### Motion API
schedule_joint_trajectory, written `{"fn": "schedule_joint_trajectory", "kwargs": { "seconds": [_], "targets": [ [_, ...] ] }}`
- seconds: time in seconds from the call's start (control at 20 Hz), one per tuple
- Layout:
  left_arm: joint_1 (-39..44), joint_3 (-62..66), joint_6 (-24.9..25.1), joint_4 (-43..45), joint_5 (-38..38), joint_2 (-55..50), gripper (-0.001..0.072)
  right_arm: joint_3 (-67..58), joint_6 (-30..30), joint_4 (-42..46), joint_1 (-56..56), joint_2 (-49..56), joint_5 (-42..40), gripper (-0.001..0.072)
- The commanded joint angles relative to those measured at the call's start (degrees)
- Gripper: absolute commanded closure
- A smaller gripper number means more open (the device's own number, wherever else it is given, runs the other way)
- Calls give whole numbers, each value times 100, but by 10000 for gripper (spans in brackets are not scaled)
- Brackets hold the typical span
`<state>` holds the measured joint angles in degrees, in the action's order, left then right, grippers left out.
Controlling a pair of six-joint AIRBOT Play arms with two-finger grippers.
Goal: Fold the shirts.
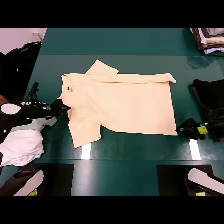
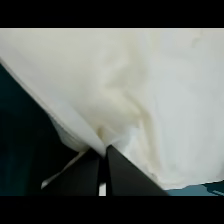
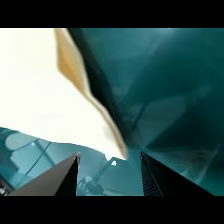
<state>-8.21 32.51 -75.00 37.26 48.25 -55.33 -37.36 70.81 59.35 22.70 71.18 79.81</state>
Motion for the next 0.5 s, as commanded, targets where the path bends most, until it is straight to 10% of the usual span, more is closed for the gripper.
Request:
{"fn": "schedule_joint_trajectory", "kwargs": {
  "seconds": [0.0,0.1,0.2,0.45],
  "targets": [
    [0,15,61,4,31,4,684,4,-15,-79,-466,341,-306,266],
    [0,15,315,4,70,4,684,2,-17,-76,-807,431,-369,368],
    [0,17,317,2,146,13,684,-4,-107,-79,-1086,398,-402,700],
    [-17,999,284,48,942,22,686,-859,-114,-96,-1379,-632,-437,698]
  ]
}}
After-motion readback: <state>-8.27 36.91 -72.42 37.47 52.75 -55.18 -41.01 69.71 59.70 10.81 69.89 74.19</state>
